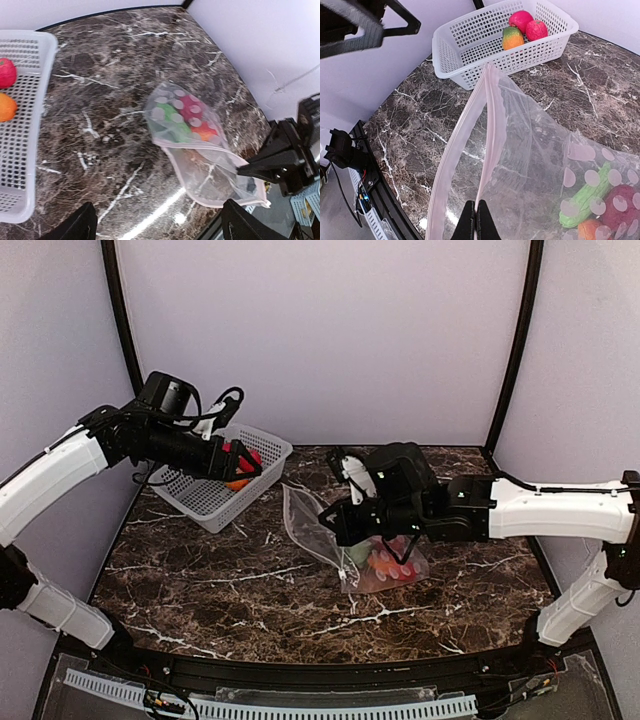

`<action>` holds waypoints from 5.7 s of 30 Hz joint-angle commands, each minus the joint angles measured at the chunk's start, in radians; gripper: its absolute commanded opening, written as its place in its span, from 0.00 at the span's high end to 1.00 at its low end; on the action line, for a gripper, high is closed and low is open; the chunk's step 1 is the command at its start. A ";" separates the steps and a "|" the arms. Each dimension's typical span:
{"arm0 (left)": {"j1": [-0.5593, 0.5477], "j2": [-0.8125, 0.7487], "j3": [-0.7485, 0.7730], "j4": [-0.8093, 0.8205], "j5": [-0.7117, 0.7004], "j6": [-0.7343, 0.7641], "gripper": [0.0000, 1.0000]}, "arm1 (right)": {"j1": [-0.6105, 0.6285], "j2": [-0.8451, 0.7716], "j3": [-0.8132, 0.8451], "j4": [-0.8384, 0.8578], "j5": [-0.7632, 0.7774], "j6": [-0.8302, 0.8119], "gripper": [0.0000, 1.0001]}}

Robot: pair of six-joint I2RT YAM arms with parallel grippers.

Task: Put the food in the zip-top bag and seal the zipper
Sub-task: Place the fake vegetable in the zipper food storage bag, then pick up the fake fruit from the bin, then place the fake fruit in the zipper food storage bag.

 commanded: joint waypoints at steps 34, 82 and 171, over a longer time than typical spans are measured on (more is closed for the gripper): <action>0.449 0.712 0.049 0.603 -0.153 -0.328 0.16 | -0.030 -0.006 -0.002 0.030 0.014 -0.001 1.00; 0.451 0.682 0.077 0.739 -0.139 -0.265 0.38 | -0.034 -0.020 -0.017 0.032 0.009 0.010 1.00; -0.288 0.080 -0.578 1.312 -0.280 -0.074 0.38 | -0.047 -0.072 0.022 0.167 0.111 0.155 1.00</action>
